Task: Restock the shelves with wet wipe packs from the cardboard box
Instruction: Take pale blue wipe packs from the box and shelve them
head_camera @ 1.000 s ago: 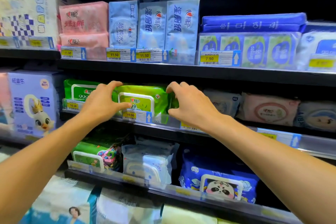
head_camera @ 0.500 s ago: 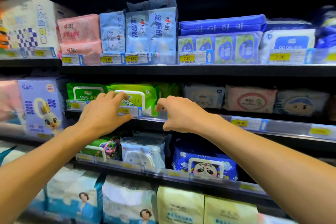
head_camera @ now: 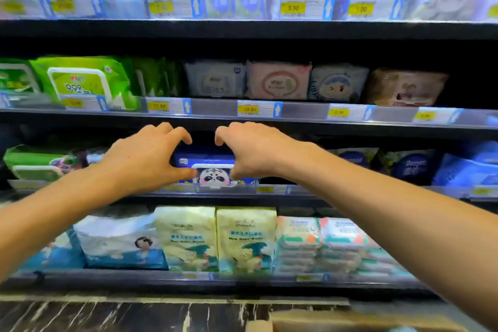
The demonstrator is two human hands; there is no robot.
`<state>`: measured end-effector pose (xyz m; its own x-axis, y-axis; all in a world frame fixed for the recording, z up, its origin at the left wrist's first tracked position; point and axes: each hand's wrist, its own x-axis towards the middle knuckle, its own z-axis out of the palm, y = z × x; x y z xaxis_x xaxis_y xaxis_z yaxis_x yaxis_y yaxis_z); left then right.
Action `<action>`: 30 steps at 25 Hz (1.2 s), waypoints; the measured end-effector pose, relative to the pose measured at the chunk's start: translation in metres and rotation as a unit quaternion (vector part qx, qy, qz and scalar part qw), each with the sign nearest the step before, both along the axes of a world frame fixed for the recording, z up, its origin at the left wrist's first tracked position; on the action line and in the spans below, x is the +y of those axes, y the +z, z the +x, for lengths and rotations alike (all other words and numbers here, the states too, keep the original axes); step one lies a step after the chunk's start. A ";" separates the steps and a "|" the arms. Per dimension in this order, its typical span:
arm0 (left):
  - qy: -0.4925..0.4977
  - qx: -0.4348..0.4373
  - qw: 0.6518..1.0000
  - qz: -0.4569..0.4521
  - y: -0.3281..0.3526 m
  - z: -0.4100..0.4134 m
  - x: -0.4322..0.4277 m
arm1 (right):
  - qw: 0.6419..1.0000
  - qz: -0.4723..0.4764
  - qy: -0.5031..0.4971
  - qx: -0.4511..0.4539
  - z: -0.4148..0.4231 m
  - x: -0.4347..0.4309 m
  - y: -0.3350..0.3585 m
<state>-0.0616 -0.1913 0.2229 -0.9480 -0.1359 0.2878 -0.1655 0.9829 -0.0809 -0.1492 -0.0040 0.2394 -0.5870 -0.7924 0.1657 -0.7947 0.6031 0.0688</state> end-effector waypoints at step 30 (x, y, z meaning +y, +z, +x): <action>-0.133 -0.220 0.962 0.091 -0.213 -0.058 0.274 | 0.950 0.041 -0.164 -0.263 -0.031 0.357 -0.217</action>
<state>-0.1199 0.0825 0.0094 -0.9810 0.1172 -0.1544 0.1040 0.9904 0.0908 -0.1797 0.3534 0.0221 -0.7893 -0.5501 -0.2729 -0.5020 0.8339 -0.2292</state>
